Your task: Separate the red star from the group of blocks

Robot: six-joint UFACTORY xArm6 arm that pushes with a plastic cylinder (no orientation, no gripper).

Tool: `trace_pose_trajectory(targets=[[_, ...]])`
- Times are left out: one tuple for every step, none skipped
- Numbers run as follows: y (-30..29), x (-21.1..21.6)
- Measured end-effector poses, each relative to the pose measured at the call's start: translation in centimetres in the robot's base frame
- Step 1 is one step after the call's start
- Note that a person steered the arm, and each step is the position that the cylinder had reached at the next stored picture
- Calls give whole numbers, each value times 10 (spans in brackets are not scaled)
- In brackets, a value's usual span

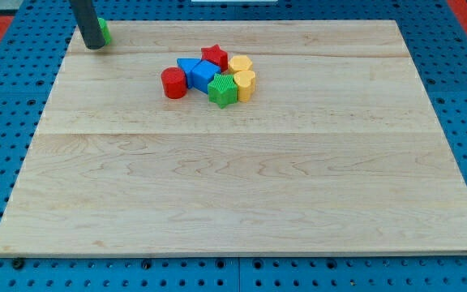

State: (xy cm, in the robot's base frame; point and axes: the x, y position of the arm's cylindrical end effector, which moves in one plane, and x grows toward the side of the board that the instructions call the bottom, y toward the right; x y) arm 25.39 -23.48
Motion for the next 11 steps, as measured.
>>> trace_pose_trajectory(targets=[[-3, 0], [-1, 4], [-6, 58], [-21, 81], [-21, 90], [-18, 109], [-14, 108], [-10, 99], [1, 79], [55, 43], [115, 4]])
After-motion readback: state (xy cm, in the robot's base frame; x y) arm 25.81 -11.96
